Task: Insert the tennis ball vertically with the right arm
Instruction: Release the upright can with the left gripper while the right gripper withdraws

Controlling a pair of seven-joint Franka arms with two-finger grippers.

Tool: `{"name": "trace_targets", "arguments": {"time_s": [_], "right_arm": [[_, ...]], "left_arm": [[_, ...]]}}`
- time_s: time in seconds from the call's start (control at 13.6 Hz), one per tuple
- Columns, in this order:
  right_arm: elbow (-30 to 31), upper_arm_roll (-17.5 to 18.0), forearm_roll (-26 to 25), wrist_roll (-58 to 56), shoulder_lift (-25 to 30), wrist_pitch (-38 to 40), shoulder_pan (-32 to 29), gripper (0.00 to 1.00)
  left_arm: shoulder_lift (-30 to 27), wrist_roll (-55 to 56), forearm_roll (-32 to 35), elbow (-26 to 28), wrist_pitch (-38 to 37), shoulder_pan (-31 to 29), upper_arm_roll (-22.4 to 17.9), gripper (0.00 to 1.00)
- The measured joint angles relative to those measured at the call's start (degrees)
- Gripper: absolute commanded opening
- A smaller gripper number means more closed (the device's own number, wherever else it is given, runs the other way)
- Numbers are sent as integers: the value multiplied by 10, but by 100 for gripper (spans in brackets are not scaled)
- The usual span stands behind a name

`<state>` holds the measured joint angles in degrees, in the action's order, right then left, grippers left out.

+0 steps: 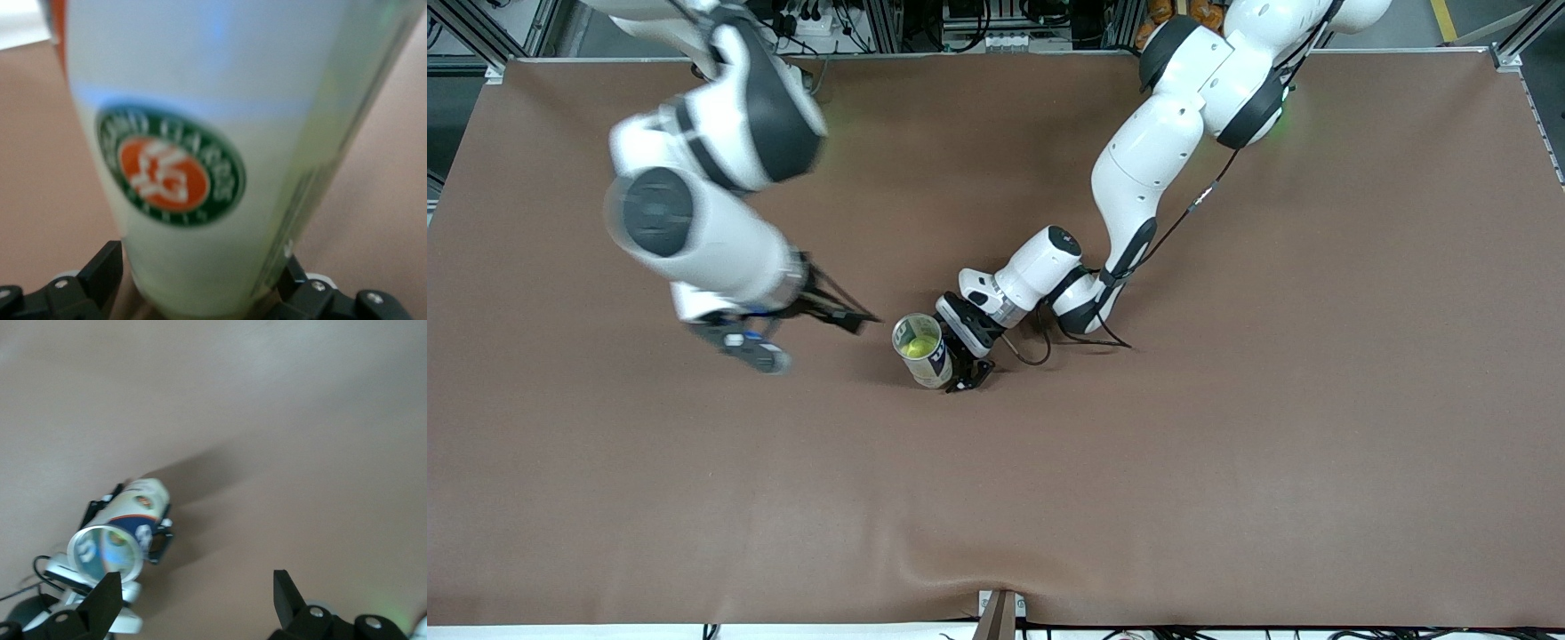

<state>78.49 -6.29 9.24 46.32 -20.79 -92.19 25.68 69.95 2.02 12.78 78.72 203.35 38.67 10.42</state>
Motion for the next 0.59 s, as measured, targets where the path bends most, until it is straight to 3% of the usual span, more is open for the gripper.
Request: {"name": "trace_targets", "arguments": {"time_s": [0.22,0.59], "right_arm": [[0,-2,-11,-77,38,55,-65,100],[0,-3,-53,-202,68,89,-147,100]], "left_arm": [[-37,1,0,57,2,-3,1,100],[-152,1,0,200,2,-41,8,100]]}}
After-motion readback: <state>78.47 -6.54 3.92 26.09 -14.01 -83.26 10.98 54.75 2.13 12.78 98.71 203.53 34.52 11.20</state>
